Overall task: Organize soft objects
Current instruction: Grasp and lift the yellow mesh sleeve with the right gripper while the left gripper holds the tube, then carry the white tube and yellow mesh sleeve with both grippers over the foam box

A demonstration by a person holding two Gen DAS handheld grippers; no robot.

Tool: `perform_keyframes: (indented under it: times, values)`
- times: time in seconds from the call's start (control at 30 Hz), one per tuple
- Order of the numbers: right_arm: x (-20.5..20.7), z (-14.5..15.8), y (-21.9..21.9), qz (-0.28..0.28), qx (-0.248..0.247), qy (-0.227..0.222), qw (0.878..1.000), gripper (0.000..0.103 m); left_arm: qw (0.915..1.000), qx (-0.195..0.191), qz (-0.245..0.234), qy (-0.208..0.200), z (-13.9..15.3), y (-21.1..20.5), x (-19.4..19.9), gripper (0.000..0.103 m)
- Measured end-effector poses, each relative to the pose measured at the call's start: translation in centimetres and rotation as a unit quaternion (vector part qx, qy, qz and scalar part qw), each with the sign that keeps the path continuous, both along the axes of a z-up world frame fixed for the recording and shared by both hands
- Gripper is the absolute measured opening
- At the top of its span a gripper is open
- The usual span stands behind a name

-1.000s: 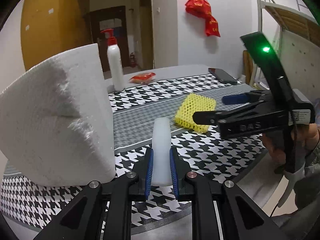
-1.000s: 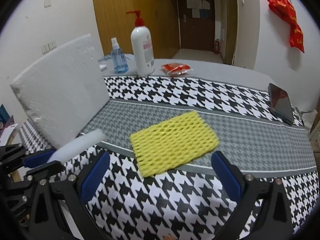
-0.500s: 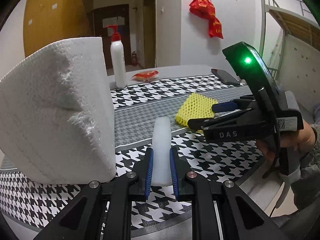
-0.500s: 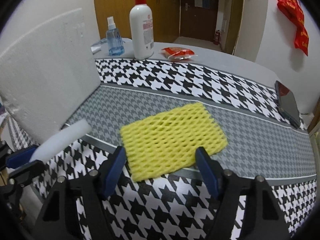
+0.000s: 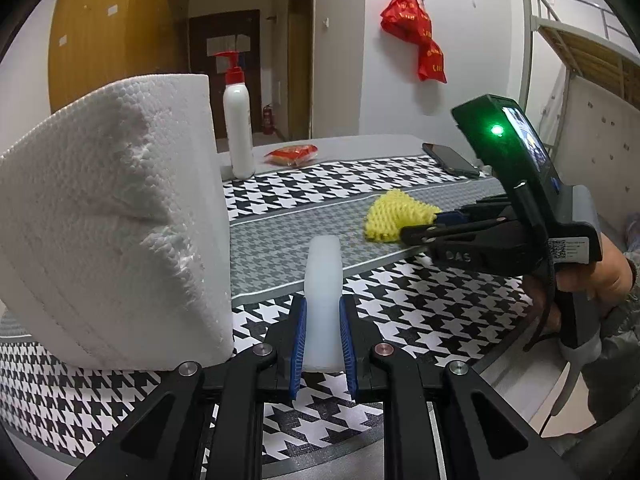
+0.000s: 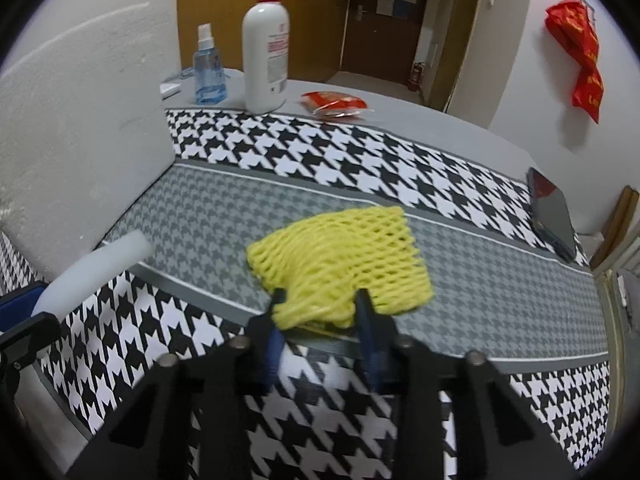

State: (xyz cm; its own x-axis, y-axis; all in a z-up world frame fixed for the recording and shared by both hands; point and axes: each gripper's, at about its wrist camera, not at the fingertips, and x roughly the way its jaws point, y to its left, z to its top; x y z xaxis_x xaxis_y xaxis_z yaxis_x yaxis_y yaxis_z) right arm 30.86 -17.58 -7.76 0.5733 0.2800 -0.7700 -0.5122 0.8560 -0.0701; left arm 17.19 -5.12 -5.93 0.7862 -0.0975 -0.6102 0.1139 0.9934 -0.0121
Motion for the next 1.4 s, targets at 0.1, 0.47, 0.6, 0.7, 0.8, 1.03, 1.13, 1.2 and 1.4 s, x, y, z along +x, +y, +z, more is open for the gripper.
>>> perform_keyframes:
  times: [0.1,0.47,0.6,0.7,0.8,1.03,1.13,1.2,1.4]
  values:
    - [0.0,0.5,-0.8,-0.004,0.014,0.001,1.0,0.025,1.0,-0.002,-0.001,-0.003,0.3,0.0,0.0,0.018]
    - [-2.3,3.1,-2.3,-0.011,0.056,-0.028,0.998,0.024,0.9999,0.0,-0.007,-0.014,1.2,-0.3,-0.9,0.018]
    - [-3.4,4.3,-2.8,-0.012,0.068,-0.044,0.997,0.024,0.9997,0.002,-0.01,-0.022,1.9,-0.5,-1.4,0.018]
    - [-4.4,5.1,-3.2,-0.012,0.076,-0.056,0.995,0.024,0.9994,0.005,-0.013,-0.03,2.6,-0.8,-1.8,0.018]
    - [-5.1,5.8,-3.6,-0.014,0.085,-0.065,0.994,0.024,0.9991,0.006,-0.017,-0.039,3.2,-0.9,-2.1,0.018]
    - [-7.0,7.7,-4.9,-0.025,0.105,-0.096,0.99,0.024,0.9981,0.006,-0.019,-0.058,5.1,-1.1,-2.3,0.018]
    - [-7.5,8.4,-5.5,-0.029,0.115,-0.106,0.987,0.024,0.9973,0.009,-0.019,-0.071,6.1,-1.3,-2.4,0.018]
    - [-8.0,8.9,-5.7,-0.03,0.122,-0.114,0.986,0.024,0.9967,0.01,-0.019,-0.078,6.7,-1.2,-2.5,0.018]
    - [-9.0,10.2,-6.1,-0.031,0.142,-0.136,0.98,0.024,0.9938,0.025,-0.023,-0.106,8.6,-1.5,-2.7,0.018]
